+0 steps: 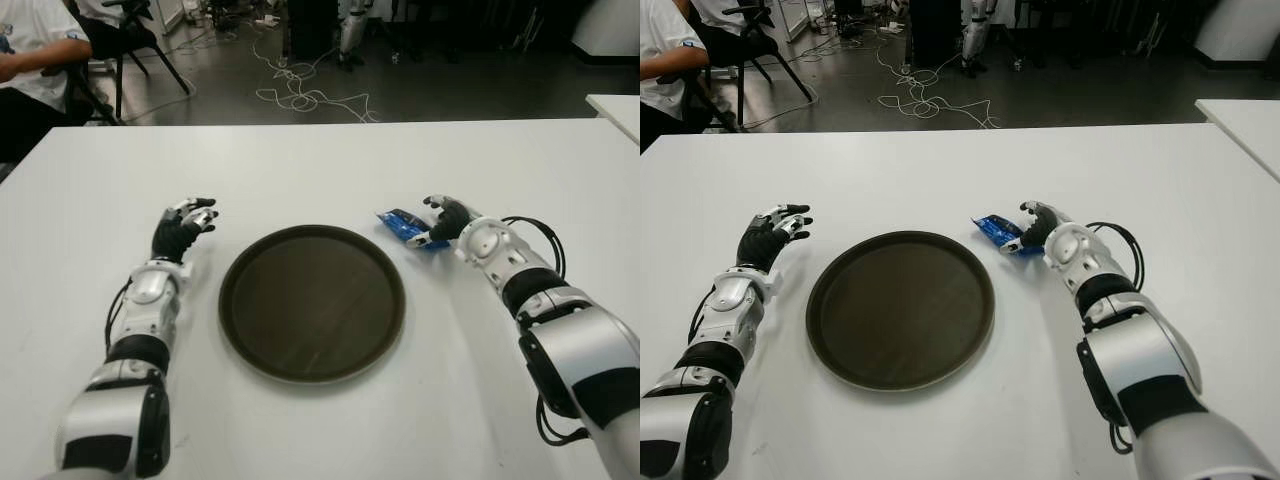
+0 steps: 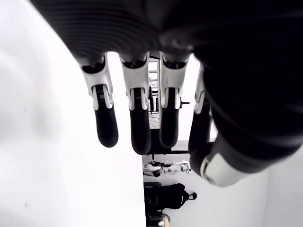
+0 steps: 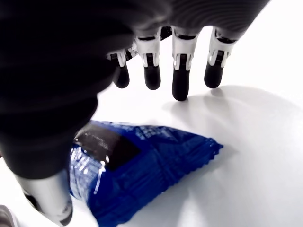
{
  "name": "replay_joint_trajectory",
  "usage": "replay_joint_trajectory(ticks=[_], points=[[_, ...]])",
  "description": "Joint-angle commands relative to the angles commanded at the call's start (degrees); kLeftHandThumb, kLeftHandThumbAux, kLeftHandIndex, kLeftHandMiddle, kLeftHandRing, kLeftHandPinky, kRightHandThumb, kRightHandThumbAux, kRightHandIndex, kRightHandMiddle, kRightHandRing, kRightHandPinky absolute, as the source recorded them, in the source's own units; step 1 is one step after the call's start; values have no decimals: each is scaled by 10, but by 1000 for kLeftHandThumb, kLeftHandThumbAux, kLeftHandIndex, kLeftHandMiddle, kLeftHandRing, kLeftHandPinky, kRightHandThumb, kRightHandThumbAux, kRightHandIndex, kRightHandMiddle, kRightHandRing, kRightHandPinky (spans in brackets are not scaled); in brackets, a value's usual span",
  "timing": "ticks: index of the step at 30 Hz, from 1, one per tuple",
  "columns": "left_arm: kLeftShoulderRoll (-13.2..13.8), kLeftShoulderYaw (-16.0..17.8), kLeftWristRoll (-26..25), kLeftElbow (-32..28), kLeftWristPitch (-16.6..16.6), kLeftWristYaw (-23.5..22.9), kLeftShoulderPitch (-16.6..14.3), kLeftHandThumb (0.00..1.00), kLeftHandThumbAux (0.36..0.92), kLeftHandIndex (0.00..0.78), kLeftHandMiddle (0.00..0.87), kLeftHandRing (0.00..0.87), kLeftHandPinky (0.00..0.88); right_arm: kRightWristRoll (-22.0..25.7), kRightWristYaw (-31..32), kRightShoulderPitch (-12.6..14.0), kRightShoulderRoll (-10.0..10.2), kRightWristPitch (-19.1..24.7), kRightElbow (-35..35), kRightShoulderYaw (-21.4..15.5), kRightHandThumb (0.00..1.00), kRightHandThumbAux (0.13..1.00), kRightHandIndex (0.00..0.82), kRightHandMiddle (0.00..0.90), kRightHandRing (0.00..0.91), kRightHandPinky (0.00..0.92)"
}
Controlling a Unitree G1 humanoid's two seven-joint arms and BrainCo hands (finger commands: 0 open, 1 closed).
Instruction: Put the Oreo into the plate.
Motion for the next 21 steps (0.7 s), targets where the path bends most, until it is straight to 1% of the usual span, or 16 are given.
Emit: replay_joint_trajectory(ticks=[10,14,21], points=[[-1,-1,3,-1,-3,-3,0,673,723,398,265,272,302,-8,12,-2,-3,8,1,5,0,750,100,112,134,131],[-2,0,2,-1,-1,-1,-1,674,723,398,267,275,307,-9,15,0,-5,1,0,5,0,753,97,102,126,127],[-3,2,1,1,-1,1,-2,676,723,398,267,272,304,-15,20,-2,-5,7,1,15,0,750,92,97,120,117]])
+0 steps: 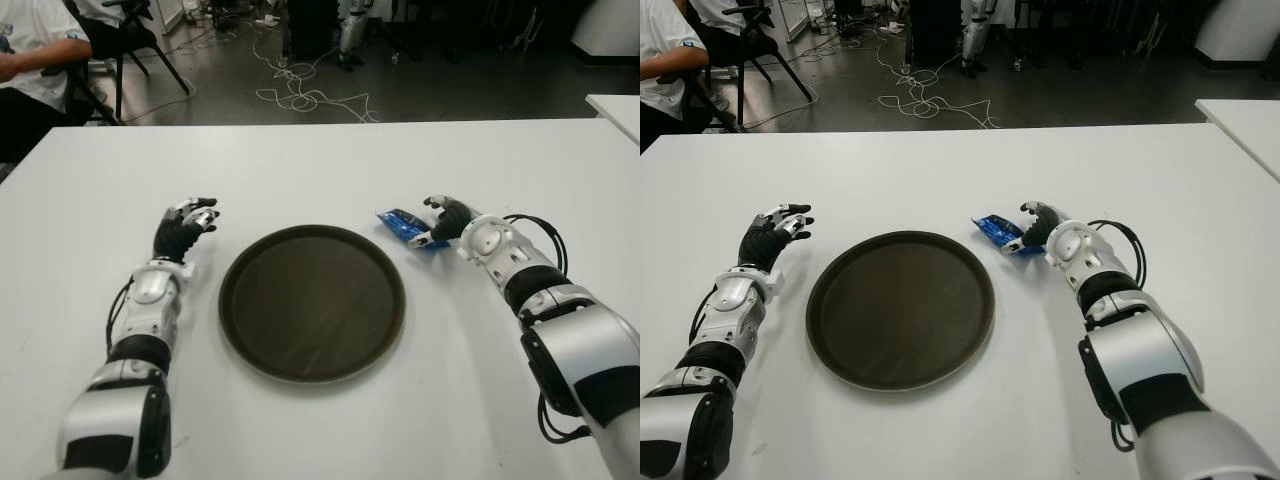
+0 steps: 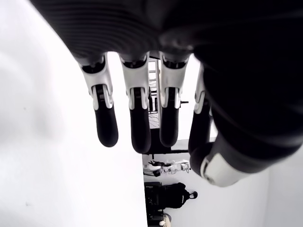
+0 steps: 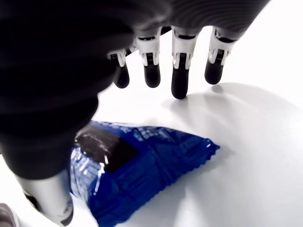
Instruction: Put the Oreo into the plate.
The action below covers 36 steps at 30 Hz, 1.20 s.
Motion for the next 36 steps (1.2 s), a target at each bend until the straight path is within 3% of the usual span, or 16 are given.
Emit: replay_joint_trajectory(ticks=[23,36], points=[[-3,0,0,-1,-9,2,2,674,723,398,265,272,304,-29,-17,8,-3,-26,-1,42,0,754,145,134,157,178],[-7,3,-1,-2,-9,3,3,677,723,398,277,278,311,-46,-19,8,-6,-26,-1,67,0,753,125,122,141,152]])
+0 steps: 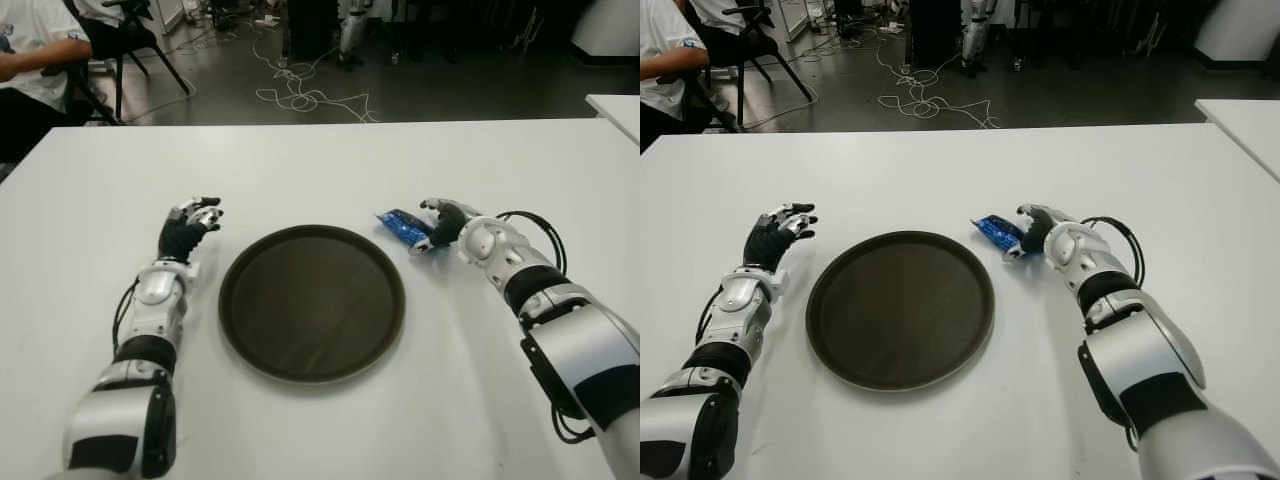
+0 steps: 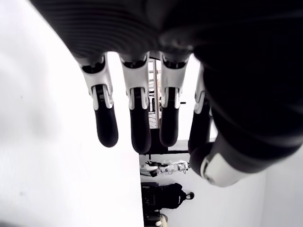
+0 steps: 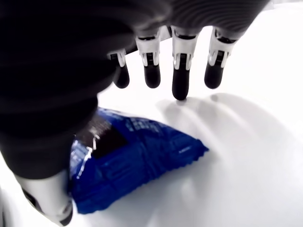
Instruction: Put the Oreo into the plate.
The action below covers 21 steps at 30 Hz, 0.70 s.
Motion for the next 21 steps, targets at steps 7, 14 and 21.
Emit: replay_joint_trajectory(ticks=[7,14,21], points=[[-1,1,0,-3,0,1,1,678,723,398,276,273,307,2,4,0,-1,-2,-1,2,0,757,131,127,143,146],[-2,-1,2,-4,2,5,2,674,724,398,269,270,299,3,10,-1,-1,3,0,3,0,752,121,131,153,155],[-2,-2,3,-6,4,6,2,673,724,398,271,275,305,-1,4,0,0,4,0,7,0,748,136,145,168,184]])
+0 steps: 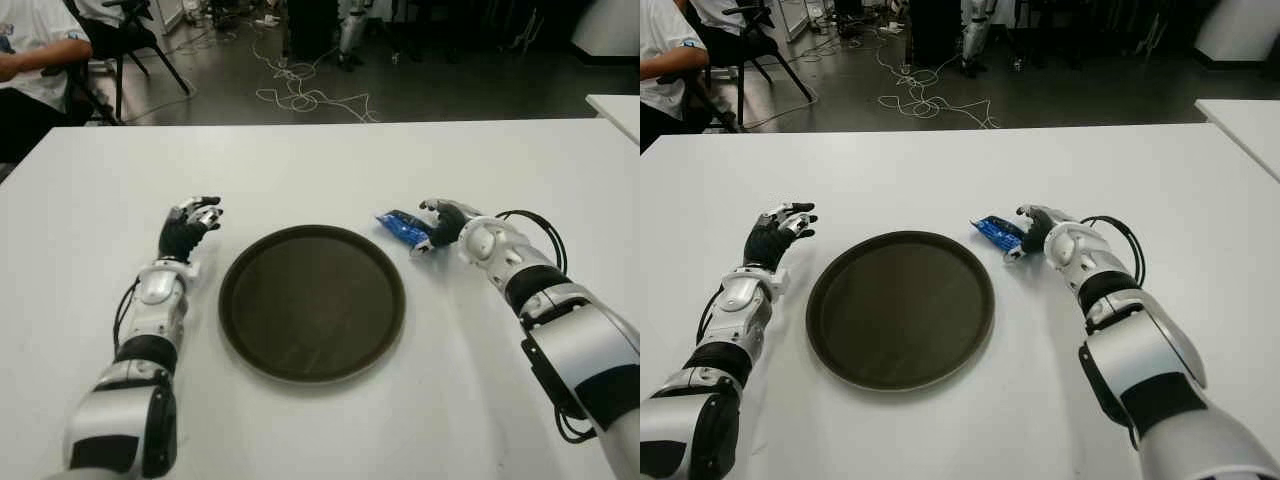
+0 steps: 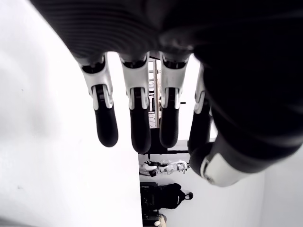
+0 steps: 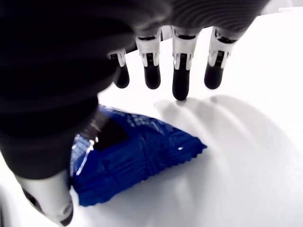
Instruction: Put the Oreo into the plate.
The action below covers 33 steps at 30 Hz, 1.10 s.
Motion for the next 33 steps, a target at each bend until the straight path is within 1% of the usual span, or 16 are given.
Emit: replay_joint_trajectory(ticks=[11,15,19,23,27,29,31,32,33], points=[[0,-2,3,-3,-3,2,2,675,723,398,276,275,299,-9,-17,1,1,8,0,12,0,744,144,154,169,167],[-1,-3,4,-3,-4,4,2,674,723,398,276,276,300,-10,-21,2,0,8,-1,12,0,745,154,165,184,199],[-2,-3,3,-3,-4,7,1,674,723,398,274,278,306,-15,-15,1,-1,7,-1,16,0,753,181,193,214,234],[-3,-3,2,-4,0,9,0,674,723,398,273,281,308,-20,-10,0,-2,8,0,20,0,761,241,232,247,266],[-4,-4,2,-5,2,10,0,674,722,398,270,279,304,-23,-11,-1,-2,12,0,23,0,779,283,242,249,276],[-6,-4,1,-6,3,11,0,675,722,398,271,280,305,-25,-11,-2,-3,13,-1,26,0,808,299,251,248,283],[-7,-3,1,-8,3,13,1,676,722,398,273,280,307,-28,-13,-2,-4,14,-1,29,0,834,315,290,275,317],[-7,-3,0,-8,4,14,1,676,722,398,274,279,307,-29,-13,-2,-4,14,-1,30,0,851,329,337,317,357],[-8,-3,0,-9,4,16,1,676,722,398,274,279,307,-31,-15,-2,-5,14,-2,32,0,857,334,355,332,371]])
